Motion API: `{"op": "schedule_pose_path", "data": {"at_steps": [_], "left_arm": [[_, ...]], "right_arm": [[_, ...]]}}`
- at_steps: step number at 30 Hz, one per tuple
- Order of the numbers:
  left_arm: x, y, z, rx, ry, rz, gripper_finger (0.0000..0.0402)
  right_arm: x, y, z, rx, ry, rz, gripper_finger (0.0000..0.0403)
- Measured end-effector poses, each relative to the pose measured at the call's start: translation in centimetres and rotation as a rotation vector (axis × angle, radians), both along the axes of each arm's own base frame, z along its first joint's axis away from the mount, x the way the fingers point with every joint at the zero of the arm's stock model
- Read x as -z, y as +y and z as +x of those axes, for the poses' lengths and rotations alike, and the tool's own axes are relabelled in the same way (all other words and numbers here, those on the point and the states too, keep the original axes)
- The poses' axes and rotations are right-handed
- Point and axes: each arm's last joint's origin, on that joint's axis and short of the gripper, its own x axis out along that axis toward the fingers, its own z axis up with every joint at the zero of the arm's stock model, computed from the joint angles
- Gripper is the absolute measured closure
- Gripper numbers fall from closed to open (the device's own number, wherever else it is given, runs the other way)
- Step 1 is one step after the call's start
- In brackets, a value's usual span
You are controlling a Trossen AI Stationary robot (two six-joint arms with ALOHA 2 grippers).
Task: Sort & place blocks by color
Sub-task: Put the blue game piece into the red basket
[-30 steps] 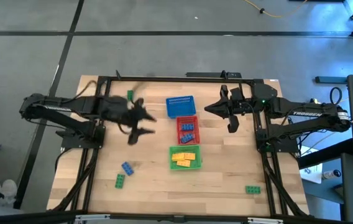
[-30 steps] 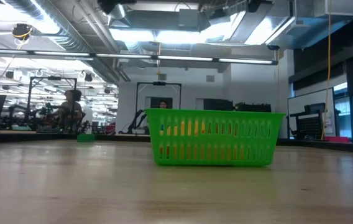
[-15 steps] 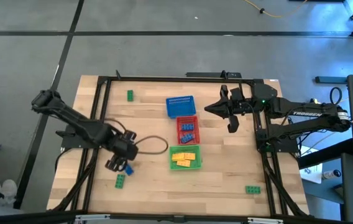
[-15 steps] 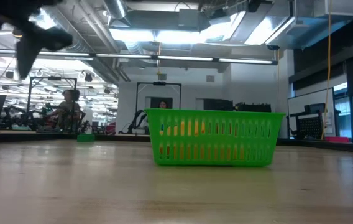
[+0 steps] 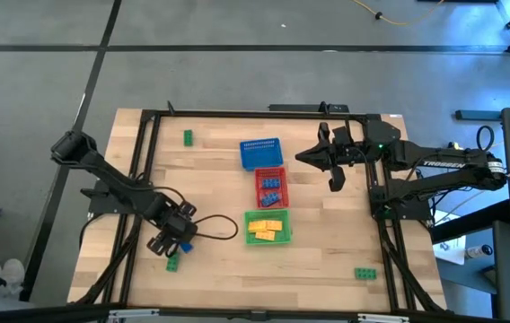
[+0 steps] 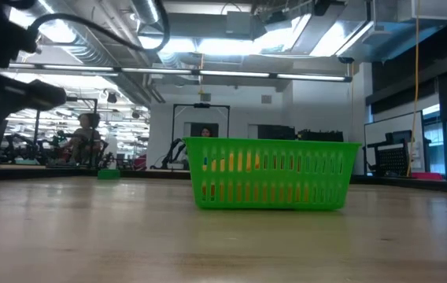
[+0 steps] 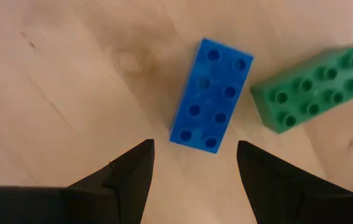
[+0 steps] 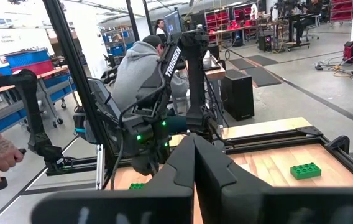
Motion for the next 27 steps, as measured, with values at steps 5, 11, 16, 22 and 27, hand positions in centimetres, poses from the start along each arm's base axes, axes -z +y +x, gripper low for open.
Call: {"op": "schedule_pose_path", "data": {"at_steps": [5, 11, 16, 22, 27], "left_arm": [[0.6, -0.1, 0.1, 0.072, -0.02, 0.005, 0.018], [1.1, 0.0, 0.1, 0.093, -0.047, -0.005, 0.018], [1.5, 0.0, 0.0, 0.097, -0.056, -0.01, 0.018], [1.9, 0.0, -0.1, 0.124, -0.075, -0.013, 0.0184], [2.4, 0.2, -0.3, 0.121, -0.069, -0.011, 0.0184]], "right_arm": [[0.0, 0.0, 0.0, 0.0, 0.0, -0.001, 0.0403], [0.0, 0.0, 0.0, 0.0, 0.0, -0.002, 0.0403], [0.0, 0.0, 0.0, 0.0, 0.0, -0.002, 0.0403], [0.0, 0.0, 0.0, 0.001, 0.0, -0.002, 0.0403], [0.0, 0.0, 0.0, 0.0, 0.0, -0.002, 0.0403]]}}
